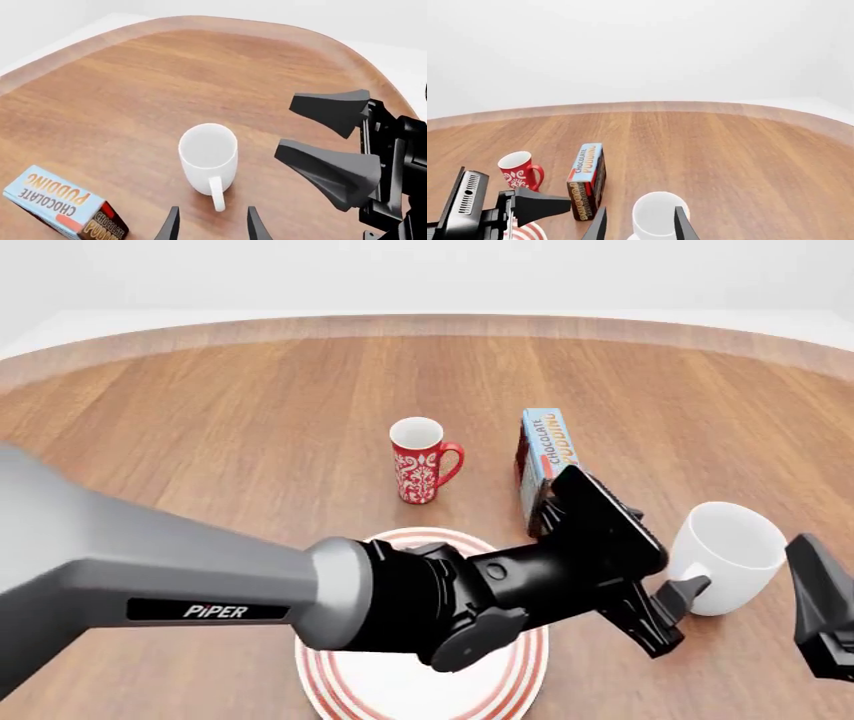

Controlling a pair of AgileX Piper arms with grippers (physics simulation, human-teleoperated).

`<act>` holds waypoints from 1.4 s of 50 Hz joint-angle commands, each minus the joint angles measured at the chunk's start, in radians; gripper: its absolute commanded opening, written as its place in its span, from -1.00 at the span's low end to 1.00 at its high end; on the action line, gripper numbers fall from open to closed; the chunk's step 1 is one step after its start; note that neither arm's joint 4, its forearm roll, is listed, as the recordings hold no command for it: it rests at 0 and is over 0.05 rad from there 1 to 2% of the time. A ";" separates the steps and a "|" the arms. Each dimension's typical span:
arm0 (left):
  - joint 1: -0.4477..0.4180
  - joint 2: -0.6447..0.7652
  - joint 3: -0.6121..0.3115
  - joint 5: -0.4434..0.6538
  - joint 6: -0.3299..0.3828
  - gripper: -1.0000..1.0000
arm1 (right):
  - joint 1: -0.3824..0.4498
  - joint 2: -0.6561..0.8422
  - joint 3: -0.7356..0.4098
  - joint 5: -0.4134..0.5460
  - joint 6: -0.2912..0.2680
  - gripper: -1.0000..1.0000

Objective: Pick up the white mug and put it on the plate, and put the chocolate pudding to the right of the plate.

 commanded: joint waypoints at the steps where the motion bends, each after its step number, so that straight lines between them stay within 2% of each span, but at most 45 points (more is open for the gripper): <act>1: 0.003 0.033 -0.035 0.013 -0.004 1.00 | 0.001 0.034 0.001 -0.036 0.004 1.00; 12: -0.002 0.062 -0.060 0.019 -0.013 1.00 | 0.001 0.007 0.000 -0.008 0.006 1.00; 30: -0.013 0.108 -0.098 0.026 -0.029 1.00 | 0.001 0.027 0.000 -0.029 0.011 1.00; 70: -0.026 0.203 -0.178 0.055 -0.042 1.00 | 0.001 0.002 0.000 -0.004 0.022 1.00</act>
